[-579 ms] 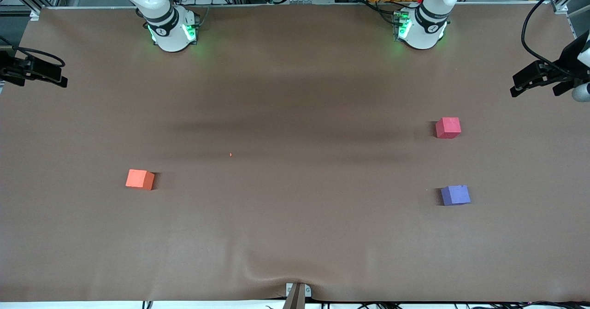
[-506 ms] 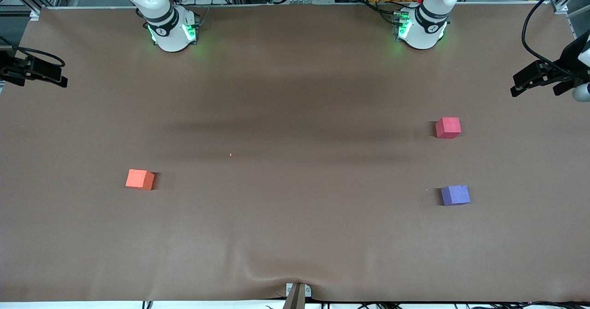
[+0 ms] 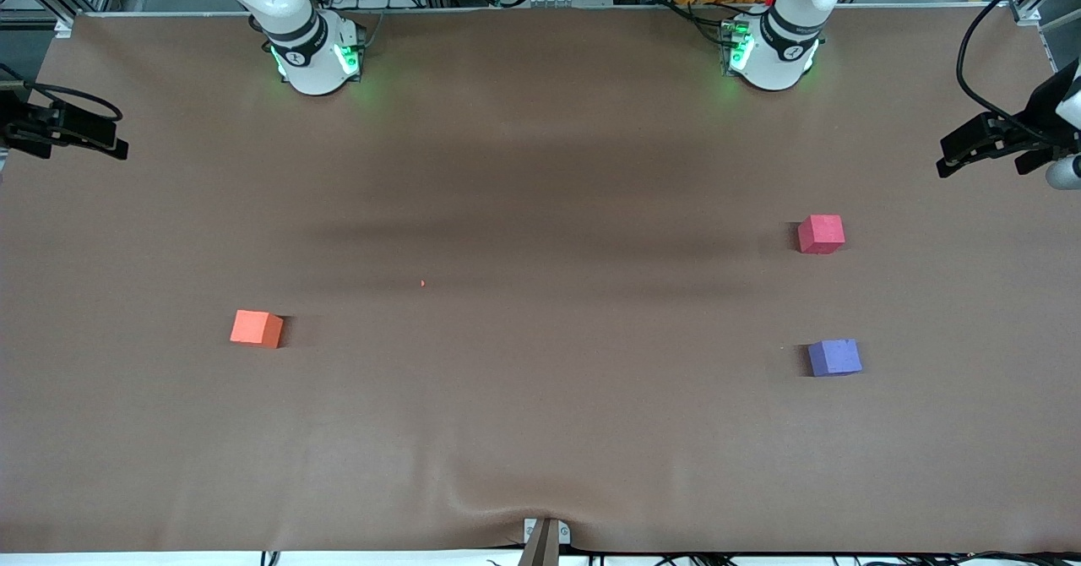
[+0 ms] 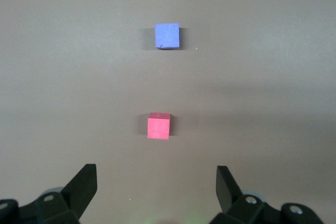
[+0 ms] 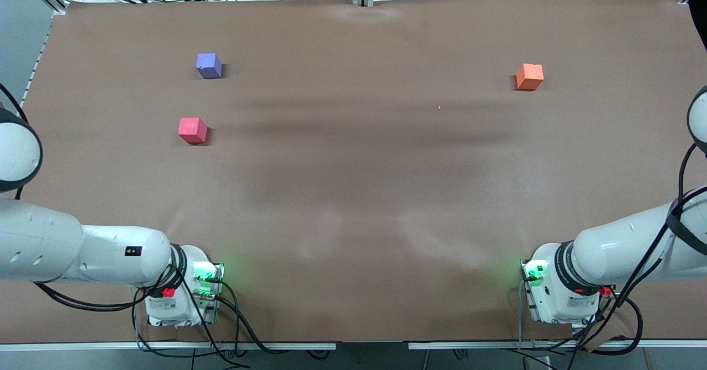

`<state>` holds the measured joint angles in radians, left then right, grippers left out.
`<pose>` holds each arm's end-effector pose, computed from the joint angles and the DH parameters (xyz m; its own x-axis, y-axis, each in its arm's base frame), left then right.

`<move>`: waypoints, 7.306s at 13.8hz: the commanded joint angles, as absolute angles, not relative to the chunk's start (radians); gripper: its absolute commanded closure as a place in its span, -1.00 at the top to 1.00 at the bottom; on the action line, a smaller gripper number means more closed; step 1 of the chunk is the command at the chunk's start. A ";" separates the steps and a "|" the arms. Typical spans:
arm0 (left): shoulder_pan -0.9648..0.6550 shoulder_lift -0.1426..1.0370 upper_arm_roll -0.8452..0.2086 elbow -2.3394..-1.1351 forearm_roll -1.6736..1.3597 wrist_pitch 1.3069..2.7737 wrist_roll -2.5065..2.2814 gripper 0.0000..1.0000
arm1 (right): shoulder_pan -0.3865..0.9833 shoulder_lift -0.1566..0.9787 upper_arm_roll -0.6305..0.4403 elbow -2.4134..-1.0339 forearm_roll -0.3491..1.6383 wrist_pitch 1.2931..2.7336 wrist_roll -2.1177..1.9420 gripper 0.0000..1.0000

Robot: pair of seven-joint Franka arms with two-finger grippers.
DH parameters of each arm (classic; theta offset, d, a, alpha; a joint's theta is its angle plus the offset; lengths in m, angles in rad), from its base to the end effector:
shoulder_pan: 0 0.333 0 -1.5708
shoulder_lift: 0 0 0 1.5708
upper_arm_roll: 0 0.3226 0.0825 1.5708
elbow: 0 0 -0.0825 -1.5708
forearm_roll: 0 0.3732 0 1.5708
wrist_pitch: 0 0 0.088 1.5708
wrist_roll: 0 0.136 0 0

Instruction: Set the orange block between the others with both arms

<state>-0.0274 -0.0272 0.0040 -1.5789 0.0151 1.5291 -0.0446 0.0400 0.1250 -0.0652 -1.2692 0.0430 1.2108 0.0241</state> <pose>0.5301 -0.0103 0.6094 0.9995 0.0218 -0.0219 0.0215 -0.9996 -0.0160 0.5367 -0.0040 0.6400 0.9826 -0.0347 -0.1827 -0.0408 -0.9987 -0.0298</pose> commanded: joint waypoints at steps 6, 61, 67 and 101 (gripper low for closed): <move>-0.031 -0.009 0.006 -1.563 0.040 1.508 -0.020 1.00 | 0.040 0.110 -0.067 -1.273 0.064 1.236 0.040 1.00; -0.029 0.017 0.006 -1.568 0.032 1.526 -0.021 1.00 | 0.521 0.672 0.026 -1.466 0.254 2.074 0.428 -0.43; -0.032 0.017 0.006 -1.575 0.032 1.535 -0.021 1.00 | 0.618 0.721 0.026 -1.468 0.262 2.105 0.452 0.01; -0.735 0.839 -0.008 -1.177 -0.075 2.180 -0.874 1.00 | -0.063 0.087 0.026 -1.404 0.014 1.437 0.054 1.00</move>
<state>-0.7090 0.7802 -0.0155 -1.2251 -0.0665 2.1472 -0.8359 -0.0120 0.0989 0.0088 -1.4081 0.0396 1.4557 0.0870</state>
